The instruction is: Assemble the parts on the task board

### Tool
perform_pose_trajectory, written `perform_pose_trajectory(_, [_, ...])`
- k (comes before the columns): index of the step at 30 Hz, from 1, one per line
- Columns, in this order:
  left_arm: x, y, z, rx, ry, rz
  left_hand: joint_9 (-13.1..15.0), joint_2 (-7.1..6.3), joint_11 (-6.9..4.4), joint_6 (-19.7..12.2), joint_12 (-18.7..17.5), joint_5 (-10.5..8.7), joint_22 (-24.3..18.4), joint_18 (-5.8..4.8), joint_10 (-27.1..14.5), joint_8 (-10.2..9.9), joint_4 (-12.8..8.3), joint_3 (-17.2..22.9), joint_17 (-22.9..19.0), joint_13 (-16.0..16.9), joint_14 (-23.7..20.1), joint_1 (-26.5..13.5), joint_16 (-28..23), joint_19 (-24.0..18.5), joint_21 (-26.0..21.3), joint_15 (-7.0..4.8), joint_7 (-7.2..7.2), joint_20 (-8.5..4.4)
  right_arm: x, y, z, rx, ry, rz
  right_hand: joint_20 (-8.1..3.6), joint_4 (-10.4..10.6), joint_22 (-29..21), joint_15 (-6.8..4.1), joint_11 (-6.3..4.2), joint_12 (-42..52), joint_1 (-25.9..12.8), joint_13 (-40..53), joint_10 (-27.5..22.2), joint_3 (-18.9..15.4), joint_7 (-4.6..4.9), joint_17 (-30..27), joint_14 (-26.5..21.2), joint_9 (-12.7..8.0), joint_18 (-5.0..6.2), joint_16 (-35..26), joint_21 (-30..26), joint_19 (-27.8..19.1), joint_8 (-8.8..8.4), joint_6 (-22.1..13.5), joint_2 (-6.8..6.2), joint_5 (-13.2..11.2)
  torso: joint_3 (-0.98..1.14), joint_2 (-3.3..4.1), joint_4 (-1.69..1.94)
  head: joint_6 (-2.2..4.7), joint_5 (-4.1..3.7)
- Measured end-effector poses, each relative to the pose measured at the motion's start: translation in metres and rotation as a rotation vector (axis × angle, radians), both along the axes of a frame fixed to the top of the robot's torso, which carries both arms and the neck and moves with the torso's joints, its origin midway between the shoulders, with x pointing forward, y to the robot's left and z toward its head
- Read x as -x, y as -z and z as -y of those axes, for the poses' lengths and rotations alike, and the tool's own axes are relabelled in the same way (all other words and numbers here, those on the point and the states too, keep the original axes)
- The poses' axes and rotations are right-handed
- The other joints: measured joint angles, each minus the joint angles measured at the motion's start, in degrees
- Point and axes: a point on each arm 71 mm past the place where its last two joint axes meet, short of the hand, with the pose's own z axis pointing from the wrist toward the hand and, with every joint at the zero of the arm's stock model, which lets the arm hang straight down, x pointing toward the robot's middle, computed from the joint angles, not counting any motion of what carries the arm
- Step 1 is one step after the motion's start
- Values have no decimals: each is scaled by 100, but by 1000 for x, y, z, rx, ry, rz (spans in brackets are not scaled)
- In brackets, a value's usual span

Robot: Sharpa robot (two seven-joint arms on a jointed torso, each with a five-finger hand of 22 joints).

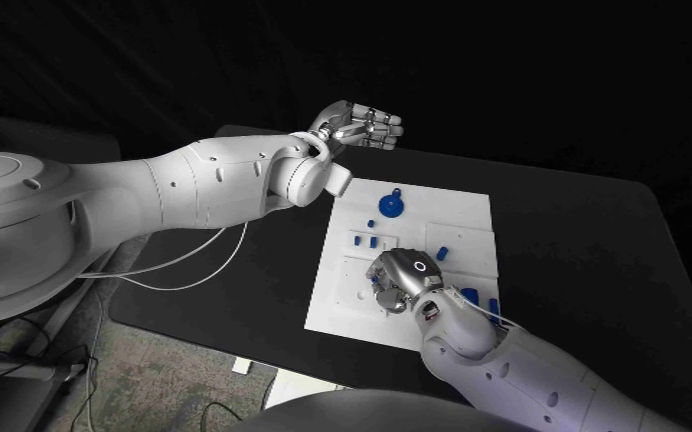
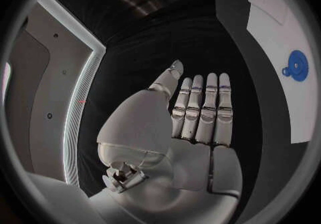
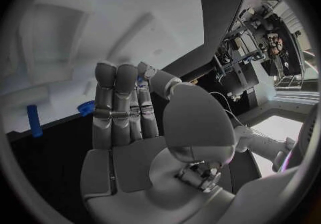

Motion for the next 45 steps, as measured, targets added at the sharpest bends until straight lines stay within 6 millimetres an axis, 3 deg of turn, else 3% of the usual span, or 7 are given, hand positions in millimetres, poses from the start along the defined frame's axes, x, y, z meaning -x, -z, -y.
perform_pose_trajectory(9, [0,0,0,0,0,-2,0,0,-6,0,0,0,0,0,-6,0,0,0,0,0,0,0,0,0,0,0,0,0,0,4,5,9,32,-4,1,-1,11,-8,-51,-13,0,-11,51,1,-1,-30,-10,1,2,3,-100,-1,43,-1,0,11,3,0,-1,5,-10])
perform_pose_trajectory(45, [0,1,0,0,6,-9,0,0,-4,0,0,-2,-14,0,-8,0,39,-39,0,0,-43,0,0,0,0,0,0,0,2,5,5,-13,86,4,1,51,42,-7,-20,-13,3,3,20,17,13,-62,-10,-15,-5,-34,-335,-1,39,-27,-3,9,-5,-2,1,26,-27])
